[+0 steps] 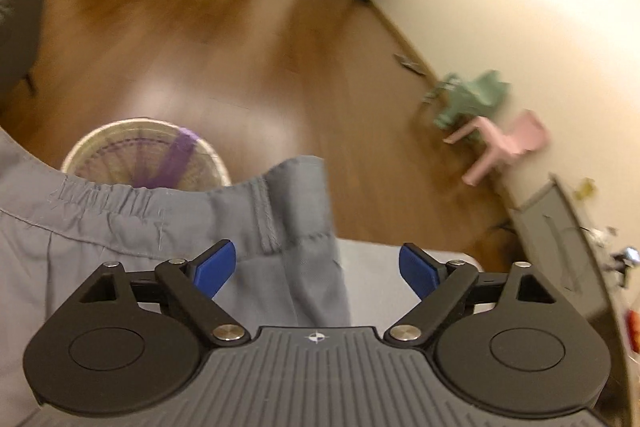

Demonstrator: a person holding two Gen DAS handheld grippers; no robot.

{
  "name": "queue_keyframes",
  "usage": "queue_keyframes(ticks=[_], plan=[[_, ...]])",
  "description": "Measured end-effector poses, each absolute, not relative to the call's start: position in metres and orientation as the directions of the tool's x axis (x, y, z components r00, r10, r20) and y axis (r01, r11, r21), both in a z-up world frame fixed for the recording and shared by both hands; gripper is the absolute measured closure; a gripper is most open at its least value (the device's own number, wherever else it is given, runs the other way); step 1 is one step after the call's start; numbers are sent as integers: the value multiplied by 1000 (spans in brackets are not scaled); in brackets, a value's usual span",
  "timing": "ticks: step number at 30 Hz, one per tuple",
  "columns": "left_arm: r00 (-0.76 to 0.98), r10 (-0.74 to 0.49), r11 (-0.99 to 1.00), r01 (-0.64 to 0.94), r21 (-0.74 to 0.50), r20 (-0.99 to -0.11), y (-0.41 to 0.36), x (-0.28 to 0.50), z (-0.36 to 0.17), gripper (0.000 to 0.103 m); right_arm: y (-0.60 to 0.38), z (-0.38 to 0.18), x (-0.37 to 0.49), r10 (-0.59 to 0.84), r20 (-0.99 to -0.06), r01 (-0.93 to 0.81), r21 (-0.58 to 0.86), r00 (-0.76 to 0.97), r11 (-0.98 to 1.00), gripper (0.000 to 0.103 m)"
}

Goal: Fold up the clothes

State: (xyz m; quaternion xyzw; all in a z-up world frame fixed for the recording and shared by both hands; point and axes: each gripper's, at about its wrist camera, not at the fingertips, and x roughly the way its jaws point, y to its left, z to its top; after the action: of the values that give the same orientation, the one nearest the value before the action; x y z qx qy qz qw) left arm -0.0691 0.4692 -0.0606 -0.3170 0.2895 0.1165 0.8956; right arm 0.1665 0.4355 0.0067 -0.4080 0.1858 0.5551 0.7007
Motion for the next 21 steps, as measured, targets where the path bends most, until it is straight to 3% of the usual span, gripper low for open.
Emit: queue_keyframes(ticks=[1, 2, 4, 9, 17, 21], plan=[[814, 20, 774, -381, -507, -581, 471, -71, -59, 96, 440, 3, 172, 601, -750, -944, -330, 276, 22, 76], [825, 12, 771, -367, -520, -565, 473, -73, -58, 96, 444, -1, 178, 573, -785, -956, -292, 236, -6, 92], [852, -12, 751, -338, -567, -523, 478, -78, -57, 96, 439, 5, 184, 523, -842, -984, -173, 131, -32, 99], [859, -25, 707, -346, -617, -511, 489, -79, -61, 96, 424, 24, 241, 580, -809, -937, 272, -99, 219, 100], [776, 13, 698, -459, -550, -631, 496, -73, -83, 94, 405, -20, 276, 665, -739, -753, 500, -112, 429, 99], [755, 31, 702, -483, -524, -655, 498, -68, -85, 93, 366, 17, 238, 663, -733, -801, 300, 154, 518, 59]])
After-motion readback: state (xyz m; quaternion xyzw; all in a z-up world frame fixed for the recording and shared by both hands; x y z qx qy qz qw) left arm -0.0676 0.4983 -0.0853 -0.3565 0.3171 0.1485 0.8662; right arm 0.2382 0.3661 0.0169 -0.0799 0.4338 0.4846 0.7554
